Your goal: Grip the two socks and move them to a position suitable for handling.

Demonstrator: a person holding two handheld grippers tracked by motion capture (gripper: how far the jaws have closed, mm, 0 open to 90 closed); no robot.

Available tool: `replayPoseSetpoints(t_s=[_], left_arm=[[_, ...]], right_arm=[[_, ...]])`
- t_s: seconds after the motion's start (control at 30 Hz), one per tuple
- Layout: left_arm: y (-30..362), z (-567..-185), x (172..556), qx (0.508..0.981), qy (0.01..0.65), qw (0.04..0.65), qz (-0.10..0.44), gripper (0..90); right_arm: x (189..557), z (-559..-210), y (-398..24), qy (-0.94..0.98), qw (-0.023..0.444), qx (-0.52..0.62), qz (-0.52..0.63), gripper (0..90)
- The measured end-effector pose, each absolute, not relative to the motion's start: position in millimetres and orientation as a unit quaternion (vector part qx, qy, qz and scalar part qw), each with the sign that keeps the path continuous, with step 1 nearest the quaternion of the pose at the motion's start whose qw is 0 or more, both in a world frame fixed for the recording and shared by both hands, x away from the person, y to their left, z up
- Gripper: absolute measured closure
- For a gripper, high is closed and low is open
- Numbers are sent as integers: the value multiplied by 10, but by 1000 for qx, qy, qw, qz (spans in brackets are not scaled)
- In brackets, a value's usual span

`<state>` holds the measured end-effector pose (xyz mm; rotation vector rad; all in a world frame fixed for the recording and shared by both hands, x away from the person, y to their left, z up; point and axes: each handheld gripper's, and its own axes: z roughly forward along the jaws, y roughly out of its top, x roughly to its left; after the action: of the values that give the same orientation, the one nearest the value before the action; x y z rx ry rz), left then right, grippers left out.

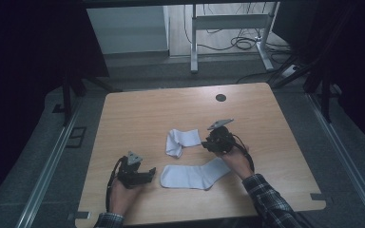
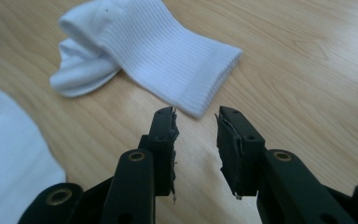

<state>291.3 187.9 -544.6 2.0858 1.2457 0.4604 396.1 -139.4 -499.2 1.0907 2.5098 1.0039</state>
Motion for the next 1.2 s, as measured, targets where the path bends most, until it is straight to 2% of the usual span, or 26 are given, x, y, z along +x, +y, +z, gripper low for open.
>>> replayPoseSetpoints(t_s=[0.3,0.33,0.37,0.43,0.73,0.83,0.93,1.1,1.2], left_arm=[[1867,-5445,2915,797,477,326,175,180],[1867,-5445,2915,797,477,326,175,180],[1867,-5445,2915,797,477,326,175,180],[1867,-5445,2915,797,477,326,175,180],[1868,-5446,2917,798,475,327,176,180],[1869,-5446,2917,798,475,327,176,180],[1869,-5446,2917,798,475,327,176,180],[1868,-5446,2917,797,476,327,176,179],[1863,-5447,2921,796,477,328,175,179]], right_arm=[[4244,-5227,-1132,853,111,393,324,654],[4263,-5281,-1103,853,109,394,324,726],[4263,-5281,-1103,853,109,394,324,726],[4253,-5283,-1093,849,104,400,329,800],[4154,-4932,-1117,849,129,380,345,817],[4102,-4666,-1256,841,143,376,360,814],[4074,-4566,-1393,837,152,379,364,812],[4062,-4564,-1618,834,155,391,358,810],[4070,-4745,-1841,830,147,410,347,804]])
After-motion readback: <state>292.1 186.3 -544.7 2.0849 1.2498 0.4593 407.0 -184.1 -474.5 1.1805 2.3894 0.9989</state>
